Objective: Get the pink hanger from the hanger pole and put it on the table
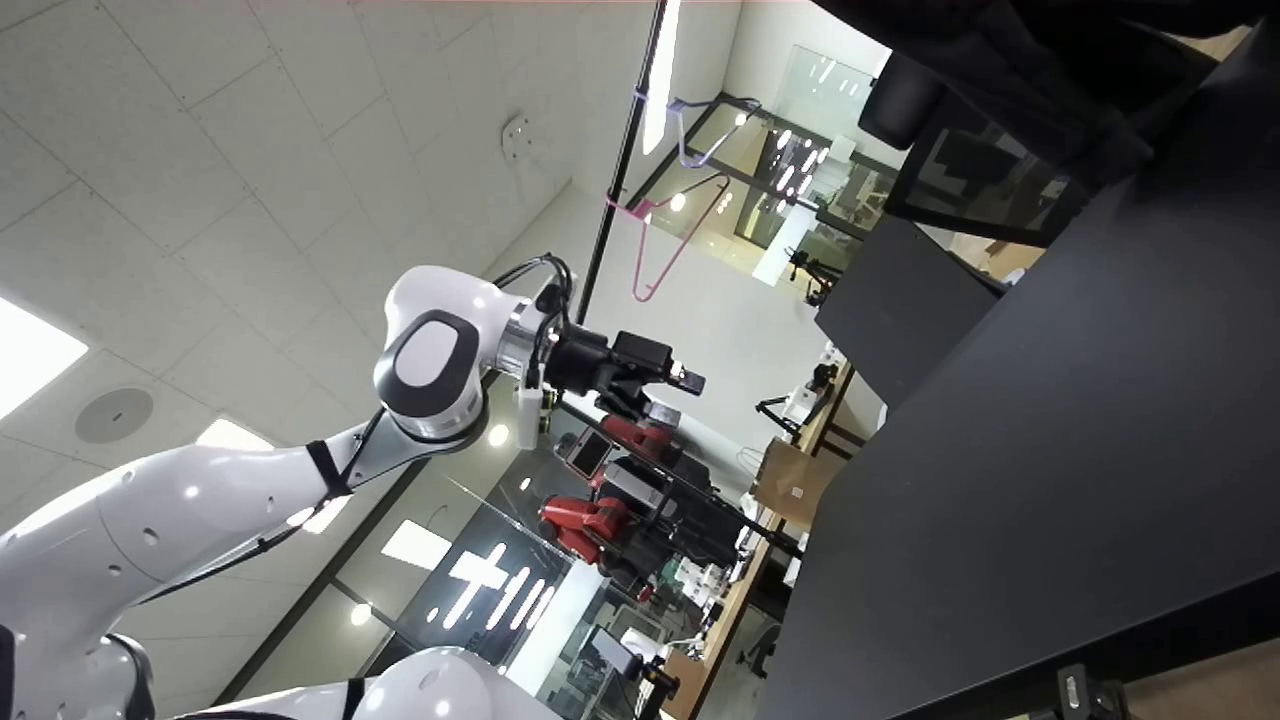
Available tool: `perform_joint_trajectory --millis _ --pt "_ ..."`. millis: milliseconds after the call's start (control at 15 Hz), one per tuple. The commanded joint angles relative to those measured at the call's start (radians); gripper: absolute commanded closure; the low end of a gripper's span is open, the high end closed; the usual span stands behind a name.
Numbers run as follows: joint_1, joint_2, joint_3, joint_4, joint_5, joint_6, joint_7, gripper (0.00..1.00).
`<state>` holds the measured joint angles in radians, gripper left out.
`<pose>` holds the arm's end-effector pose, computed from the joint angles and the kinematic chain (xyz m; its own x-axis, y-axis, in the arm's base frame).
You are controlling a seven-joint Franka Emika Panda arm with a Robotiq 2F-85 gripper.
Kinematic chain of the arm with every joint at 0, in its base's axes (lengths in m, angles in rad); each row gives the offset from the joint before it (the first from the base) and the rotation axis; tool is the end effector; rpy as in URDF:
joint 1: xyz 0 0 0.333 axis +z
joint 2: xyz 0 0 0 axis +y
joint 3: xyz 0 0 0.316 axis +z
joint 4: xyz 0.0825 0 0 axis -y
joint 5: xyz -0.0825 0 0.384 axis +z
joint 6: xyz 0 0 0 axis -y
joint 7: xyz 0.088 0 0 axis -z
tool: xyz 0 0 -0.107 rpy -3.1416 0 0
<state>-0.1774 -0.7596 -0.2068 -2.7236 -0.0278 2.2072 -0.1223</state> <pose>0.3167 -0.1281 0.4603 0.9468 -0.2115 0.2426 -0.1959 -0.9767 -0.0871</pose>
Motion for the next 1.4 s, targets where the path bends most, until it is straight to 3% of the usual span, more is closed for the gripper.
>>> perform_joint_trajectory --millis 0,333,400,467,1133,1333 --pt "0.027 -0.091 0.011 0.04 0.041 0.07 0.002 0.0" --pt "0.105 -0.071 0.025 0.167 0.161 0.265 0.056 0.0" --pt "0.116 -0.053 0.028 0.199 0.177 0.278 0.062 0.0" --pt "0.09 -0.104 0.022 0.126 0.141 0.253 0.027 0.0" --pt "0.112 -0.067 0.025 0.175 0.163 0.277 0.037 0.0" --pt "0.133 0.033 0.025 0.229 0.169 0.414 0.026 0.0"
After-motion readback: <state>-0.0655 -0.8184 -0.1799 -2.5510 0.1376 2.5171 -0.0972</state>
